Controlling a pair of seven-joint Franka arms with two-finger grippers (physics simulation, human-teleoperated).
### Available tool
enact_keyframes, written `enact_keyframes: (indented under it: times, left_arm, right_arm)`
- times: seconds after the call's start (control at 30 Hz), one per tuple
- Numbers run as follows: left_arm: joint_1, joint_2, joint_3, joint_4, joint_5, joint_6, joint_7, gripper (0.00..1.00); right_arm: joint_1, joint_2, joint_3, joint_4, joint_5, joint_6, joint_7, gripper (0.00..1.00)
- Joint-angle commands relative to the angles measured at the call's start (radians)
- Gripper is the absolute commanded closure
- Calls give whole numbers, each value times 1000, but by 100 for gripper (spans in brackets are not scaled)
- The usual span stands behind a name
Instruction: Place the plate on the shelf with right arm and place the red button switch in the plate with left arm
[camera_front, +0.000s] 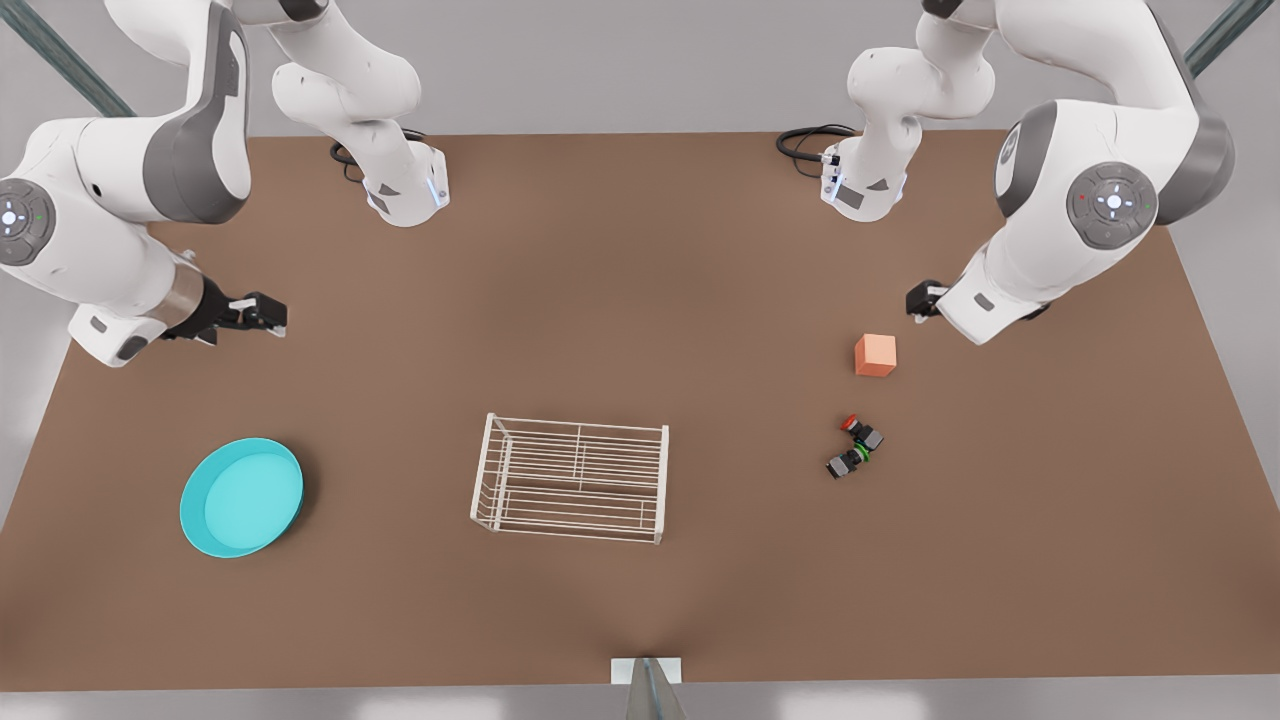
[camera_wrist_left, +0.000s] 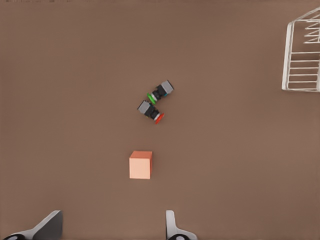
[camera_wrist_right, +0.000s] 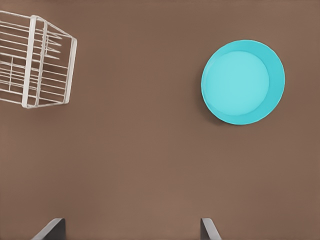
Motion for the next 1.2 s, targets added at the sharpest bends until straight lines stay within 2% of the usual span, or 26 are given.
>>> enact_keyframes:
  times: [0.0, 0.07, 0.13, 0.17, 0.3, 0.4, 0.67, 0.77, 0.93, 1.0, 1.07, 1.17]
  left_arm:
    - [0, 0, 0, 0, 0, 9, 13, 0]
    - [0, 5, 0, 0, 0, 10, 14, 0]
    - [0, 11, 0, 0, 0, 10, 14, 0]
    - [0, 14, 2, 0, 0, 12, 11, 0]
    - [0, 14, 3, -18, 0, 32, 13, 0]
    - [0, 16, 5, -23, 0, 32, 9, 0]
    - [0, 23, 5, -36, 2, 33, 5, 0]
    - [-1, 23, 6, -122, 2, 144, -84, 0]
    - [-6, 39, 6, -135, 2, 199, -168, 0]
    - [-7, 55, 17, -211, 2, 309, -265, 0]
    - [-6, 52, 21, -237, 2, 334, -345, 0]
    - [-9, 52, 21, -326, -35, 463, -687, 0]
  right_arm:
    - [-3, 1, 0, 1, 1, 8, -31, 0]
    - [-77, 42, -5, 7, -8, 26, -151, 0]
    - [-219, 326, -5, 223, 5, 83, -278, 0]
    - [-267, 401, -5, 264, 22, 132, -298, 0]
    - [-451, 597, -5, 268, 140, 423, -565, 0]
    - [-482, 692, -5, 260, 283, 617, -738, 0]
    - [-532, 777, -6, 246, 292, 716, -863, 0]
    - [-542, 800, -6, 228, 308, 716, -860, 0]
    - [-542, 837, -3, 202, 311, 716, -855, 0]
    - [-542, 835, 0, 188, 311, 716, -850, 0]
    - [-542, 835, 3, 186, 311, 716, -849, 0]
    - [-542, 834, 6, 180, 315, 704, -850, 0]
